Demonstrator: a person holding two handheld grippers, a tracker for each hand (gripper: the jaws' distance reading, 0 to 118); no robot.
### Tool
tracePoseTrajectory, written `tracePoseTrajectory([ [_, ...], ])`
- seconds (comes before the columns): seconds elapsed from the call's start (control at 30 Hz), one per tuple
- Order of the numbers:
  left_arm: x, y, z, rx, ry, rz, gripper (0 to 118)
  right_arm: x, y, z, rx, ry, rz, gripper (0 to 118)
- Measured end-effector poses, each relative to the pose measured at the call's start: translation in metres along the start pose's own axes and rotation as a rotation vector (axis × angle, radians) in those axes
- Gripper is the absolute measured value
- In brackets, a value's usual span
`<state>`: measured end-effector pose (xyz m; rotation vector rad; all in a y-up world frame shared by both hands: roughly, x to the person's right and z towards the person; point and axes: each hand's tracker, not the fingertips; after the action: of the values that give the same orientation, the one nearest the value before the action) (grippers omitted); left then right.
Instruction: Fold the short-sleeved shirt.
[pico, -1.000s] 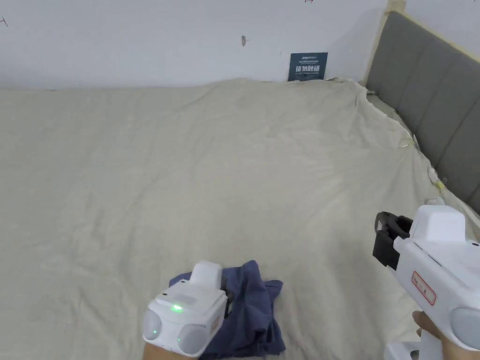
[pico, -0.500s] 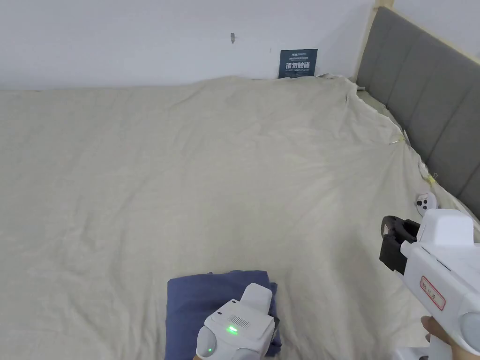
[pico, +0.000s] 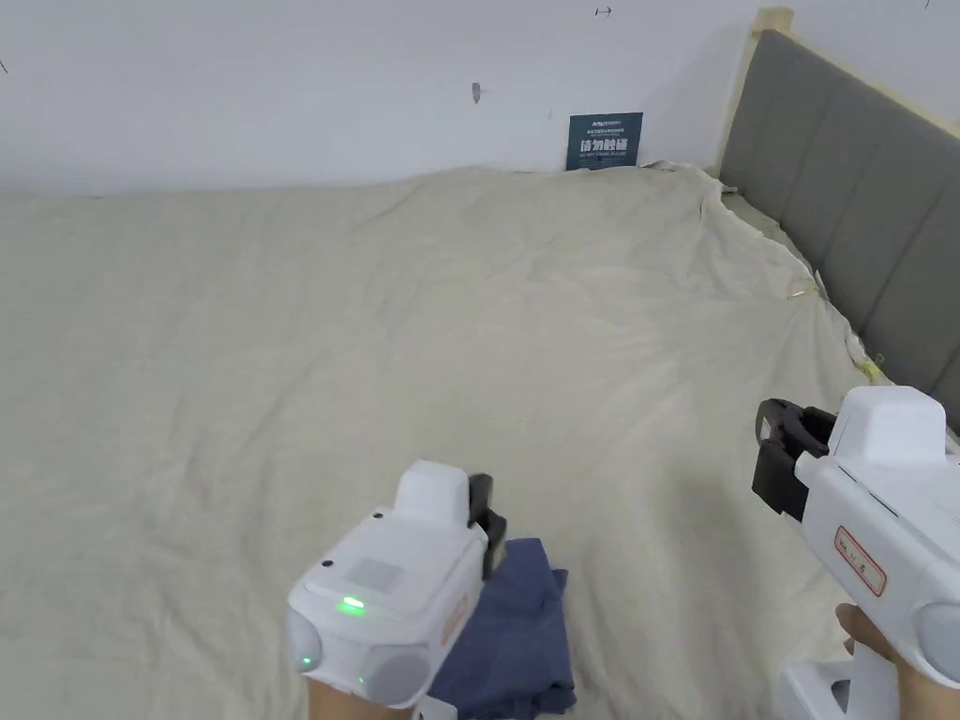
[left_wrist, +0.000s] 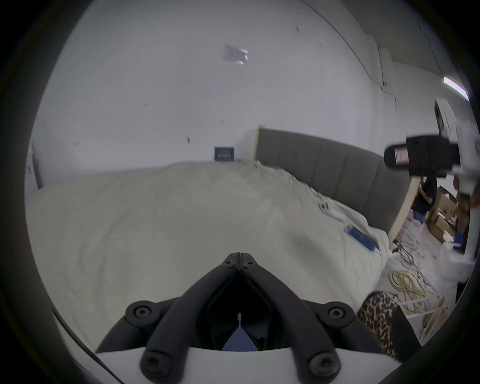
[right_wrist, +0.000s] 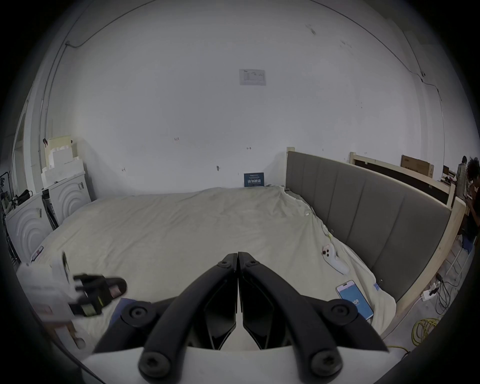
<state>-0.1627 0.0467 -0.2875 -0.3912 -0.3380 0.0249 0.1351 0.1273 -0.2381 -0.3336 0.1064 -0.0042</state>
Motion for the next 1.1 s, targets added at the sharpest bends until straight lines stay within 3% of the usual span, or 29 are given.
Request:
tracePoseTrajectory([
  [0.3,-0.071,0.047,0.047,0.184,0.212,-0.007,0,-0.036,0.014,0.002,0.100,0.025,0.022,0],
  [0.57,-0.109,0.040,0.083,0.287,0.375,0.011,0,-0.062,0.010,0.006,0.200,0.003,0.044,0],
  [0.87,-0.113,0.029,0.099,0.284,0.414,0.025,0,-0.077,-0.001,-0.004,0.216,0.034,0.046,0],
  [1.1,-0.118,0.016,0.099,0.241,0.395,0.062,0,-0.107,-0.053,-0.045,0.101,0.117,0.064,0],
])
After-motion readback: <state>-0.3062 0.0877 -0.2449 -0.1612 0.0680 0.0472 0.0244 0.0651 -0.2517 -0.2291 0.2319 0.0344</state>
